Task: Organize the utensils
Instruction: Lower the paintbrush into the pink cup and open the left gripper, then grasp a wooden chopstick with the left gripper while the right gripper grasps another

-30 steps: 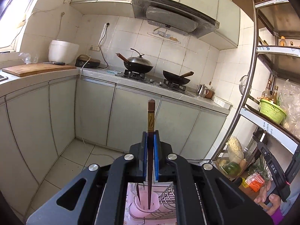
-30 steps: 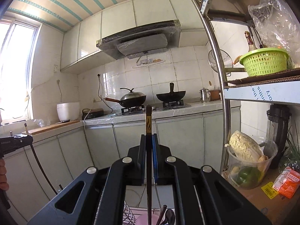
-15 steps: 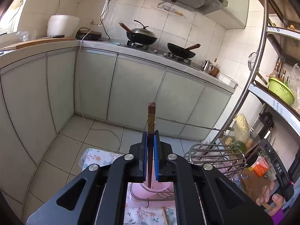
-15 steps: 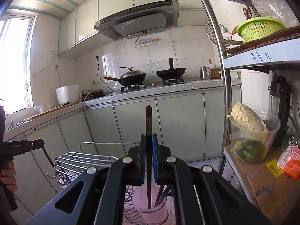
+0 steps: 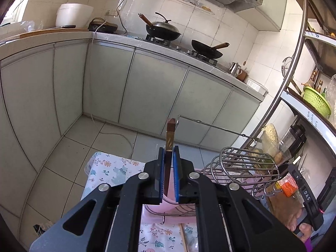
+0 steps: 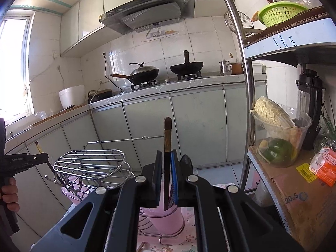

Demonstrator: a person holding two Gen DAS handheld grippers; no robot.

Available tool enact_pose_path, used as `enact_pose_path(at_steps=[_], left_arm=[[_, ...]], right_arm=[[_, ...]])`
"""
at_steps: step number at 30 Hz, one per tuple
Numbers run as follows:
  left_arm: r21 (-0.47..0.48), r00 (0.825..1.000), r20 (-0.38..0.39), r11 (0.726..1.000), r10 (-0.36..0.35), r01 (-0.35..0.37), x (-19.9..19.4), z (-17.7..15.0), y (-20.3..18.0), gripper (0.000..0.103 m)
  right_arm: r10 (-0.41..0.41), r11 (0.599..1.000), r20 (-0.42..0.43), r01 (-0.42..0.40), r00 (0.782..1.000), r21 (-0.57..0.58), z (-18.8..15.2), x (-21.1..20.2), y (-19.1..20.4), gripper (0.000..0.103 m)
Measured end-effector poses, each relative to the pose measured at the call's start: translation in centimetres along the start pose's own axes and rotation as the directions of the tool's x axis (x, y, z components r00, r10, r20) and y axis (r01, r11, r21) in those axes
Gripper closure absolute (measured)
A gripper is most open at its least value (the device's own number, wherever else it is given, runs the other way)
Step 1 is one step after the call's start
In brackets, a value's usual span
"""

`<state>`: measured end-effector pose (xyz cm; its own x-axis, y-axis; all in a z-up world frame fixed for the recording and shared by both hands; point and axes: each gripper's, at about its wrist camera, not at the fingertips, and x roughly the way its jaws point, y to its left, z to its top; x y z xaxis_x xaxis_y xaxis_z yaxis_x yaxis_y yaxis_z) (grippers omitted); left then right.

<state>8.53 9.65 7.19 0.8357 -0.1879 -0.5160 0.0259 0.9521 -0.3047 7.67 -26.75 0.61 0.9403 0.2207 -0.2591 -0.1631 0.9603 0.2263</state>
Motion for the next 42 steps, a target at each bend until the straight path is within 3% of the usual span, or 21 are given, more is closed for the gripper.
enact_pose_path(at_steps=[1,4,16,19,24,27,33,36,42], left_arm=[[0.001,1.0,0.011,1.0,0.003,-0.003,-0.3,0.1,0.0,0.077],[0.001,0.999,0.034,1.0,-0.009,0.009,-1.3,0.2,-0.2,0.067],[0.04,0.993,0.105,0.998,-0.06,0.056,-6.2,-0.4,-1.4,0.065],[0.069,0.994,0.08,0.995,-0.076,0.071,-6.6,-1.5,-2.0,0.065],[0.093,0.996,-0.036,0.992,-0.082,0.085,-5.0,-4.5,-2.7,0.065],[0.098,0.989,-0.129,0.991,-0.072,0.085,-3.1,-6.6,-3.0,0.065],[0.094,0.945,-0.324,0.992,-0.05,0.085,1.2,-11.1,-2.7,0.065],[0.084,0.915,-0.401,0.993,-0.037,0.077,3.2,-12.9,-2.5,0.065],[0.043,0.86,-0.51,0.997,-0.029,0.059,6.1,-15.5,-1.7,0.065]], right_arm=[[-0.001,1.0,-0.002,0.001,1.0,-0.001,0.0,0.0,0.0,0.093],[0.003,1.0,0.007,-0.003,1.0,-0.003,0.2,-0.5,0.0,0.084],[0.024,0.999,0.093,-0.02,0.995,-0.044,1.1,-5.7,1.1,0.084],[0.046,0.997,0.055,-0.043,0.997,-0.057,0.0,-6.4,1.6,0.084],[0.085,0.994,-0.114,-0.093,0.99,-0.066,-3.1,-5.3,2.2,0.084],[0.1,0.993,-0.243,-0.113,0.965,-0.041,-5.7,-3.7,2.1,0.084],[0.126,0.992,-0.447,-0.109,0.885,0.063,-9.8,-0.5,1.0,0.084],[0.139,0.99,-0.513,-0.099,0.847,0.105,-11.8,0.6,0.6,0.084],[0.137,0.99,-0.596,-0.084,0.791,0.116,-14.2,2.1,0.2,0.084]])
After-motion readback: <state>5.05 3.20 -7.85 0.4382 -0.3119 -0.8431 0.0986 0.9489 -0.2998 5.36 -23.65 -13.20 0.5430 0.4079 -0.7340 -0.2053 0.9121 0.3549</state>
